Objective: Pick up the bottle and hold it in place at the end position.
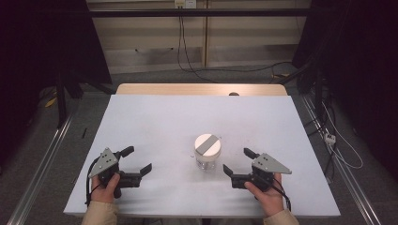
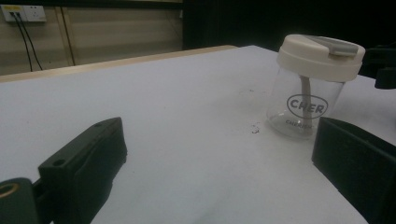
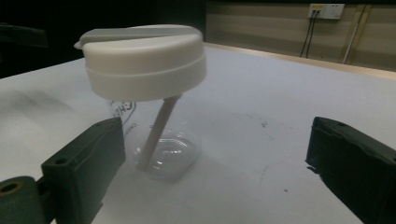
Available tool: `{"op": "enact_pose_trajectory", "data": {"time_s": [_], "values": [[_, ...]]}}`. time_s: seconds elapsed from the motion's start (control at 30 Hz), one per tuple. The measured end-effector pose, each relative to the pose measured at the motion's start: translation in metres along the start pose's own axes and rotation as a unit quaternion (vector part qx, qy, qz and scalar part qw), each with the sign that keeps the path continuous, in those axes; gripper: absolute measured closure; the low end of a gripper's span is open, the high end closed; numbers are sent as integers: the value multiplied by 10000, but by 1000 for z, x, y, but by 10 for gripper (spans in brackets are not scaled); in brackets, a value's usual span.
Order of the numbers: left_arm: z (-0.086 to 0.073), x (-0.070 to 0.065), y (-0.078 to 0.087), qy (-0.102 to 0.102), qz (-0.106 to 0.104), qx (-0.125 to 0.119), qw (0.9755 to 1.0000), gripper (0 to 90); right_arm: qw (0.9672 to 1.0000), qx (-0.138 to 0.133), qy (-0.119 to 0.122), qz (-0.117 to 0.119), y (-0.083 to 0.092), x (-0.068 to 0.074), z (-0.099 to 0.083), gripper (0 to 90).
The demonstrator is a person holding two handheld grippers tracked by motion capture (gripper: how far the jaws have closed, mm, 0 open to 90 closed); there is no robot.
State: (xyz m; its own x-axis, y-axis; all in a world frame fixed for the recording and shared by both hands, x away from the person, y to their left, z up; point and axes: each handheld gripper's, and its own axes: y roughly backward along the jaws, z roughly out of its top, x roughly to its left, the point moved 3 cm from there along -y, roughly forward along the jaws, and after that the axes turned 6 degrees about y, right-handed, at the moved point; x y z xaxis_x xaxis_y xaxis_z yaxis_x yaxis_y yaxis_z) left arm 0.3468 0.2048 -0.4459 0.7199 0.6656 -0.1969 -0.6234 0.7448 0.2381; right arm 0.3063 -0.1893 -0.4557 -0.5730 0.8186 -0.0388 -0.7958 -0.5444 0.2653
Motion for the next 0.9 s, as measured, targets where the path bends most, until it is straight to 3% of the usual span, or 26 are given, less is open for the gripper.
{"op": "enact_pose_trajectory", "data": {"time_s": [0.33, 0.9], "values": [[0, 0, 0, -5, -20, -6, 10000, 28, 9995, 124, -14, 300, -25, 17, 3, 42], [0, -1, -1, -4, -53, 12, 10000, 28, 9991, 177, -16, 374, -50, 27, 8, 54]]}}
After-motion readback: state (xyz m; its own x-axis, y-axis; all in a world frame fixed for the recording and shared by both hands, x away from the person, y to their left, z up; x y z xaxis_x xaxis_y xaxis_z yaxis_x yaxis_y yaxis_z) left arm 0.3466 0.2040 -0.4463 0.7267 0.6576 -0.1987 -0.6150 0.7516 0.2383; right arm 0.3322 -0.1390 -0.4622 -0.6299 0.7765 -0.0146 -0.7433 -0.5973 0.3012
